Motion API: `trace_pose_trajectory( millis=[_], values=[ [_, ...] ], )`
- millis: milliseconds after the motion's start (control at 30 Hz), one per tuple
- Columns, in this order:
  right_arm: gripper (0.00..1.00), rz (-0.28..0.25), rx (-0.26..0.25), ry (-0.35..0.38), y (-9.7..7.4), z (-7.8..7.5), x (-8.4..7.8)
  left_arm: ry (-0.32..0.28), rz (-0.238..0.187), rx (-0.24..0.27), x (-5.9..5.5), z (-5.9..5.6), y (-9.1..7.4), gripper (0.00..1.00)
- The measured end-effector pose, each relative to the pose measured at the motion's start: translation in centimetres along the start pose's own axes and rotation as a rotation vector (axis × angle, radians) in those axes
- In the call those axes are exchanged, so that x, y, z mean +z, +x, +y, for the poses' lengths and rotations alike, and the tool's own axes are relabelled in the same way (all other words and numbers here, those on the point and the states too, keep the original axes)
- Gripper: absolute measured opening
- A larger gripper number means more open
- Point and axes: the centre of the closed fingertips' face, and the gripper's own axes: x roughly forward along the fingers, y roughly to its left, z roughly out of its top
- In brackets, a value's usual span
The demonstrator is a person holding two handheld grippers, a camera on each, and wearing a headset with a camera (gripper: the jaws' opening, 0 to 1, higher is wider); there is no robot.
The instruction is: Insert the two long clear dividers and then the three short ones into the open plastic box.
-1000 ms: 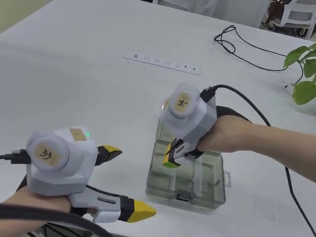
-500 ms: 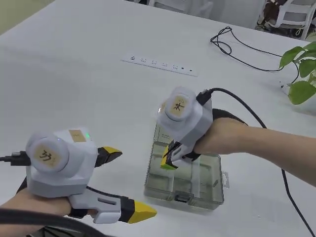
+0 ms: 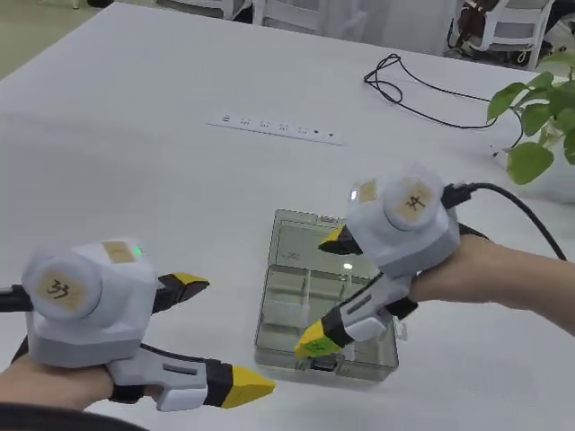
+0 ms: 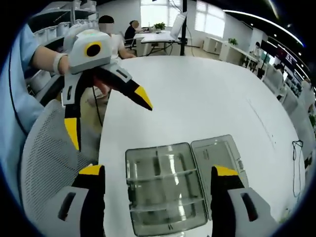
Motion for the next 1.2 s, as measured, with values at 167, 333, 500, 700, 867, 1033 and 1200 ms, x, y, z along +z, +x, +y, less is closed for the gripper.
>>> trace_pose_trajectory(
  millis=[167,333,500,700,867,1033,1200],
  values=[
    [1.0,-0.028,-0.033,0.058,-1.2,-0.4,-1.6,-0.001,-0.009,0.009,0.5,0.1,-0.1,0.91],
    [1.0,-0.052,-0.08,0.121,-2.8,-1.3,-3.2,0.005,-0.012,0.016,1.0,0.2,0.0,0.91],
    [1.0,-0.096,-0.128,0.203,-4.7,-2.7,-4.8,0.011,-0.016,0.023,1.4,0.4,0.0,0.91],
    [1.0,-0.153,-0.16,0.351,-6.4,-3.2,-6.9,0.009,-0.021,0.027,1.6,0.6,0.1,0.91],
    [1.0,-0.169,-0.17,0.399,-7.6,-3.2,-9.0,0.013,-0.014,0.029,1.6,0.7,0.2,0.9],
    [1.0,-0.103,-0.183,0.409,-8.6,-3.2,-12.4,0.009,-0.008,0.027,1.7,0.7,0.3,0.9],
    [1.0,0.025,-0.163,0.332,-9.1,-2.4,-16.0,0.008,-0.01,0.028,2.0,0.7,0.4,0.9]
  ],
)
